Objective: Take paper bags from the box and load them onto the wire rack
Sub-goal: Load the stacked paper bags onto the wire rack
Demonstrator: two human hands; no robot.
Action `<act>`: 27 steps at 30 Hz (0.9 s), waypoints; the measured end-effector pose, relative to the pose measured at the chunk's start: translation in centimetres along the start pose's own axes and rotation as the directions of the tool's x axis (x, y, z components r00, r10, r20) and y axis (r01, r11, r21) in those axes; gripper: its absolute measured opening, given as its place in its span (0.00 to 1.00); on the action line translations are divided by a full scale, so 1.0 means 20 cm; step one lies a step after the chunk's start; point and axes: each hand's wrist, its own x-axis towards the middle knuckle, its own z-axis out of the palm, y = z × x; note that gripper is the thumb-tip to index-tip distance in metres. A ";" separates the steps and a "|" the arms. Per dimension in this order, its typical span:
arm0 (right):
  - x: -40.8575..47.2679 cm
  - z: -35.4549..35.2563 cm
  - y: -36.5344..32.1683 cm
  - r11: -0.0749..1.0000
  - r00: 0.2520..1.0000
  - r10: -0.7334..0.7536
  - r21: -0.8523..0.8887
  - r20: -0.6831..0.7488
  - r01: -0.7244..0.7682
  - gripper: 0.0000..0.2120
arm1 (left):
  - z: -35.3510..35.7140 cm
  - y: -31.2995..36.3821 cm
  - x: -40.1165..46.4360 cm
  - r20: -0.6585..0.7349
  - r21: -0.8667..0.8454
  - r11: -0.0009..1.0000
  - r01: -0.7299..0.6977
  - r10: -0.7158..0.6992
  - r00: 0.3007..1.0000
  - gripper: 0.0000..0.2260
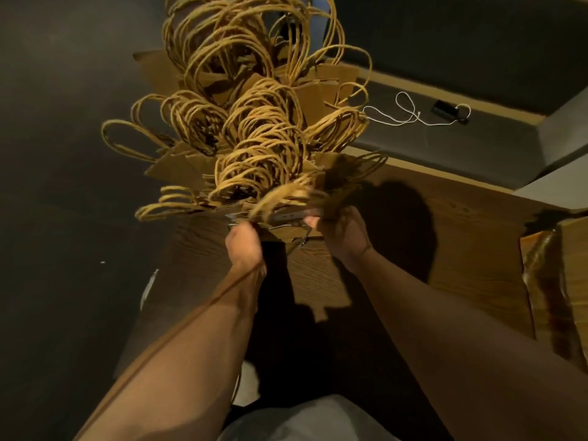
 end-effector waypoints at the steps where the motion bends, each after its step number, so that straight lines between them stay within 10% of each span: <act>1: -0.02 0.01 -0.01 0.996 0.997 0.039 0.078 -0.066 -0.034 0.14 | -0.02 0.00 0.01 0.032 0.025 0.999 -0.036 0.035 0.999 0.10; 5: -0.05 0.09 0.02 0.990 0.986 0.118 0.087 -0.117 -0.109 0.20 | -0.11 -0.07 0.02 0.215 0.068 0.990 -0.128 0.110 0.970 0.06; 10: 0.00 0.15 0.00 0.936 0.992 0.120 -0.328 -0.043 -0.128 0.19 | -0.25 -0.09 0.06 0.269 0.336 0.935 -0.112 0.018 0.963 0.26; 13: -0.01 0.13 -0.03 0.907 0.996 0.080 -0.412 -0.042 -0.090 0.22 | -0.33 -0.03 0.04 0.244 0.328 0.939 -0.103 0.021 0.969 0.09; 17: -0.06 0.20 -0.05 0.969 0.998 0.027 -0.245 -0.052 -0.039 0.34 | -0.45 0.09 0.09 0.204 0.368 0.886 -0.282 0.219 0.954 0.15; 27: -0.07 0.24 -0.07 0.982 0.987 0.114 -0.136 -0.111 -0.128 0.13 | -0.36 0.17 0.08 0.346 0.471 0.833 -0.289 0.127 0.930 0.17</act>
